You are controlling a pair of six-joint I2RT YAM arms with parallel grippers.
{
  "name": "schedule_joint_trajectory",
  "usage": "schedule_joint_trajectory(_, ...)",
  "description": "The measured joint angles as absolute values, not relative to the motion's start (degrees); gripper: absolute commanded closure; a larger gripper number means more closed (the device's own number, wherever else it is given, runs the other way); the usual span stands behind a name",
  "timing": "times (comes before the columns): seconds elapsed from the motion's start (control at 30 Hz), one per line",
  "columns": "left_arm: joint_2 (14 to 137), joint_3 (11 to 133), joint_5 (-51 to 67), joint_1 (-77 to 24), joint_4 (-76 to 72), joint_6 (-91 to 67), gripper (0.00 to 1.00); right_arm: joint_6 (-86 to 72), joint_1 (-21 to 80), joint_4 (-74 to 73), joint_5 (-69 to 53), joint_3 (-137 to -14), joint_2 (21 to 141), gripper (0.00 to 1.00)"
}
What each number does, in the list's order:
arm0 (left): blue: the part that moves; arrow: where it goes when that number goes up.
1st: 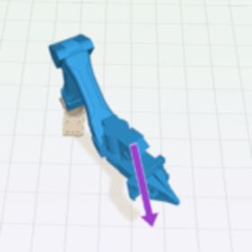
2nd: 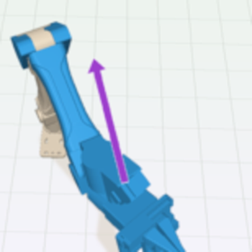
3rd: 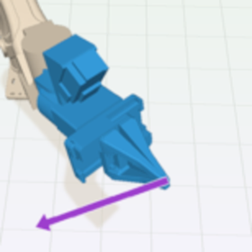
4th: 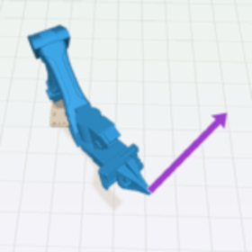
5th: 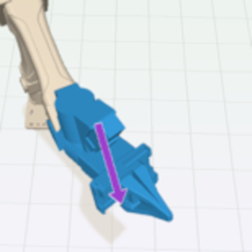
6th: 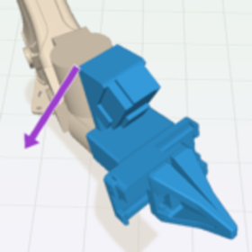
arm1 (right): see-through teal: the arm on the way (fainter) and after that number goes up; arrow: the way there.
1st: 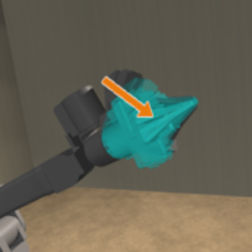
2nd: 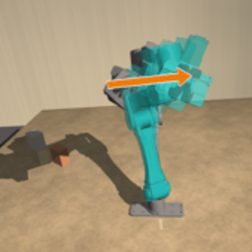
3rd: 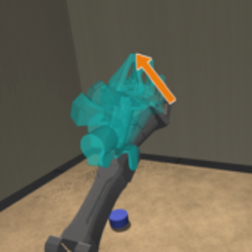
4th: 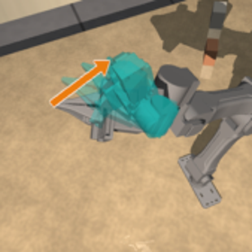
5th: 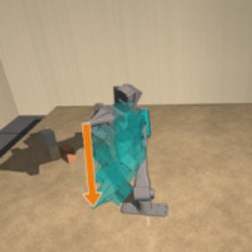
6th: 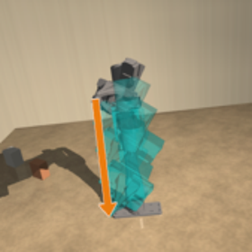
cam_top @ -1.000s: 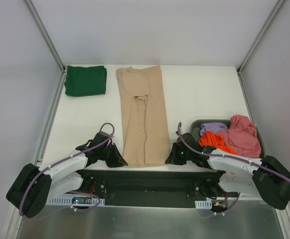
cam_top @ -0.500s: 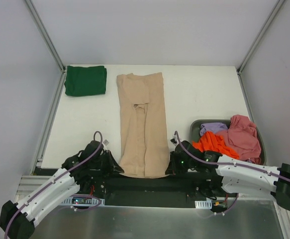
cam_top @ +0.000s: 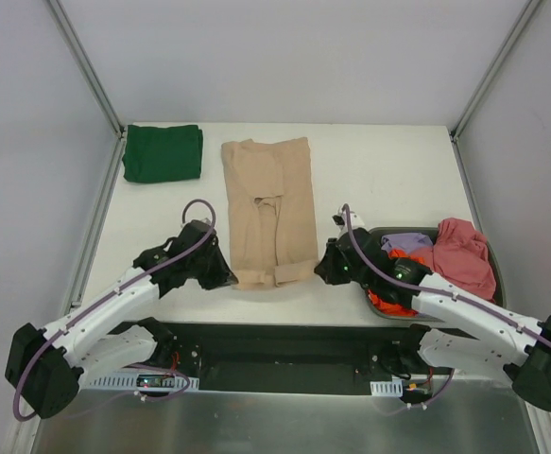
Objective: Fold and stack the t-shirts
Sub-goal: Fold the folded rectangular tshirt in 1/3 of the way
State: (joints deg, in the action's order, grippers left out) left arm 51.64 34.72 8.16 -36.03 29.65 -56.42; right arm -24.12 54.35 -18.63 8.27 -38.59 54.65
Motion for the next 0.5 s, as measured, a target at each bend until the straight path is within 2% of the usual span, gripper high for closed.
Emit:
schedule_joint_trajectory(0.17,59.44,41.47,4.95,-34.57,29.19,-53.67,1.00,-20.78,49.76,-16.75,7.81,-41.25,60.18,0.99)
schedule_joint_trajectory(0.5,73.38,52.80,5.96,-24.49,26.44,-47.11,1.00,-14.41,41.45,-14.48,5.30,-52.99,73.69,1.00)
